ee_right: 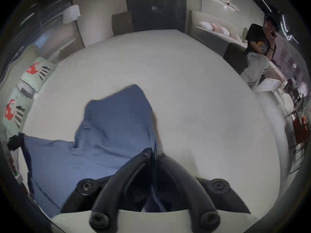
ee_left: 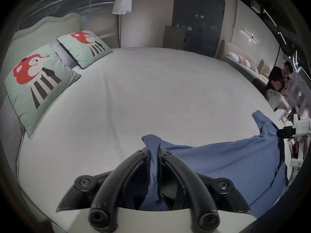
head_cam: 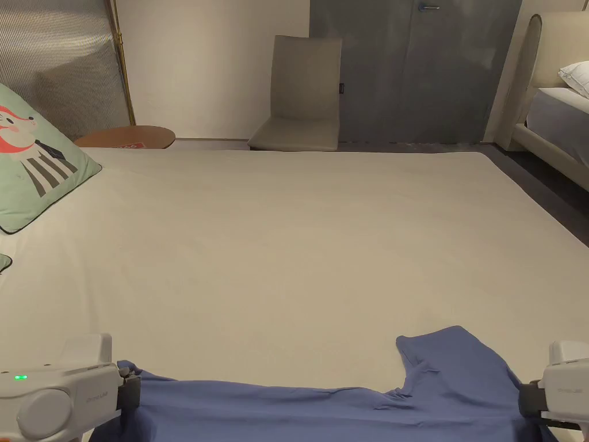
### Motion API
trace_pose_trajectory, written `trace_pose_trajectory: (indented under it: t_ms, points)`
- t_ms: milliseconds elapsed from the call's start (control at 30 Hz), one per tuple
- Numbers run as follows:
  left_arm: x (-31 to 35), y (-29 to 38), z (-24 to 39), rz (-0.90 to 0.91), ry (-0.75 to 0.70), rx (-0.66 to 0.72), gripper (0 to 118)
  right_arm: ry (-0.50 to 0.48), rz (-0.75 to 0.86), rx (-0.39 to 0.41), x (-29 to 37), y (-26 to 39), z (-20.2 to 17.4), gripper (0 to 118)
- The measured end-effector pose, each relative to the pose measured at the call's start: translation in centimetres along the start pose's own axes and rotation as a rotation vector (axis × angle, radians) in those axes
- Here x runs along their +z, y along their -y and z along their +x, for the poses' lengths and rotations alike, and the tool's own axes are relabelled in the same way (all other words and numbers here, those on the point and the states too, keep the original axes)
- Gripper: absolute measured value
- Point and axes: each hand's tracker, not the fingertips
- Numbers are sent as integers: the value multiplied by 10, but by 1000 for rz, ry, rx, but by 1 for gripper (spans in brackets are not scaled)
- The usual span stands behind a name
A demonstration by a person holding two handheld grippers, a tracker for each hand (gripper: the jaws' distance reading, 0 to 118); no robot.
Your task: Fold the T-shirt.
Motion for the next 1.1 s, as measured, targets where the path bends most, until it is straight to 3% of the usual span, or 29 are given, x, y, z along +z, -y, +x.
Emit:
trace_pose_trajectory:
  t_ms: [333,633,833,1100]
  points:
    - [88,7,-14,78,33,20,2,-80,176,-16,136,33,17,3]
    - [173,86,-26,87,36,15,2,-92,206,11,217,130,20,3]
    - [201,152,-35,30,38,70,2,-55,154,6,226,200,25,3]
    - [178,210,-43,-55,6,108,2,-11,70,4,191,247,32,3]
